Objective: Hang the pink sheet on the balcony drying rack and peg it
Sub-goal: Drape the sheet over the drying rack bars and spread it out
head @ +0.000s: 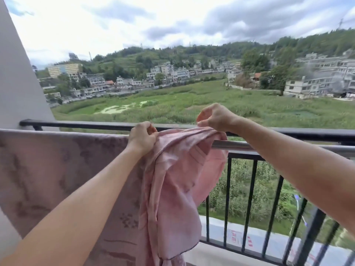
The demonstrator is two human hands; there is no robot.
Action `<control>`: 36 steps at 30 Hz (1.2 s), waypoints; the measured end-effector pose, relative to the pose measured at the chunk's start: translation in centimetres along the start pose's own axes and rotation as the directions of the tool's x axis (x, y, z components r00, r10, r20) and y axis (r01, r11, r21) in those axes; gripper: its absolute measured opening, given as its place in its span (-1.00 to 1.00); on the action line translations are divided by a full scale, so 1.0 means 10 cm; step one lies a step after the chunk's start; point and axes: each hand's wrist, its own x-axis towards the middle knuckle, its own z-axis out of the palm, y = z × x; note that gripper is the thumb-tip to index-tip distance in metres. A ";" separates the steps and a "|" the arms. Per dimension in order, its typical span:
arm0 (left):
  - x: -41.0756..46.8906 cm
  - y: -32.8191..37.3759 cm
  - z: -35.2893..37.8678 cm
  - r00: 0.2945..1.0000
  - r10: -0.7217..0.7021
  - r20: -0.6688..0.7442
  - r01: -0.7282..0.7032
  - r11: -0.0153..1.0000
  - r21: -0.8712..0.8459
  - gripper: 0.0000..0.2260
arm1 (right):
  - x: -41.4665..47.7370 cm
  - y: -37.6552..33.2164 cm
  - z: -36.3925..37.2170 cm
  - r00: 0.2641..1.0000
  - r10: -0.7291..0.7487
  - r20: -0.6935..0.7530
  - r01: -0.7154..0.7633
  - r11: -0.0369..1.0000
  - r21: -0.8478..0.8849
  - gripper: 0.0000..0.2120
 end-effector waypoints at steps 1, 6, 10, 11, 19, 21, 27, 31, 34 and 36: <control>-0.02 -0.09 0.05 1.000 0.006 -0.005 -0.006 1.000 -0.016 -0.89 | -0.09 -0.02 0.04 0.998 -0.062 0.032 0.060 0.997 0.042 -0.87; -0.07 -0.16 0.10 0.993 0.015 -0.116 -0.029 0.993 -0.117 -0.87 | -0.45 -0.13 0.29 0.978 -0.199 0.057 0.203 0.977 -0.072 -0.80; -0.15 -0.10 0.09 0.992 0.037 -0.122 -0.055 0.987 -0.154 -0.91 | -0.56 -0.15 0.33 0.941 -0.252 -0.228 0.236 0.967 -0.095 -0.89; -0.17 -0.08 0.07 0.993 0.055 -0.109 -0.074 0.981 -0.177 -0.91 | -0.59 -0.17 0.26 0.927 -0.237 -0.292 0.236 0.971 -0.038 -0.90; -0.31 0.73 -0.07 0.940 0.319 -0.124 -0.341 0.843 -0.416 -0.98 | -0.65 0.46 -0.95 0.775 0.042 -0.631 0.048 0.991 0.124 -0.75; -0.42 0.77 0.04 0.930 0.367 0.015 -0.352 0.904 -0.244 -0.86 | -0.73 0.70 -1.09 0.685 0.199 -0.701 -0.116 0.979 0.165 -0.70; -0.64 0.45 0.36 0.922 0.363 0.133 -0.367 0.930 0.006 -0.73 | -1.12 0.80 -0.77 0.845 0.486 -0.223 -0.480 0.873 0.084 -0.87; -0.64 0.50 0.34 0.937 0.345 0.054 -0.341 0.938 -0.062 -0.80 | -1.43 0.69 -0.72 0.875 0.472 -0.110 -0.478 0.878 -0.037 -0.49; -0.59 0.59 0.27 0.946 0.316 -0.076 -0.318 0.948 -0.014 -0.81 | -1.66 0.62 -0.81 0.893 0.447 -0.056 -0.450 0.889 -0.085 -0.24; -0.46 0.70 0.20 0.949 0.262 -0.177 -0.272 0.962 -0.034 -0.79 | -1.78 0.57 -0.83 0.926 0.376 0.005 -0.376 0.926 -0.043 -0.44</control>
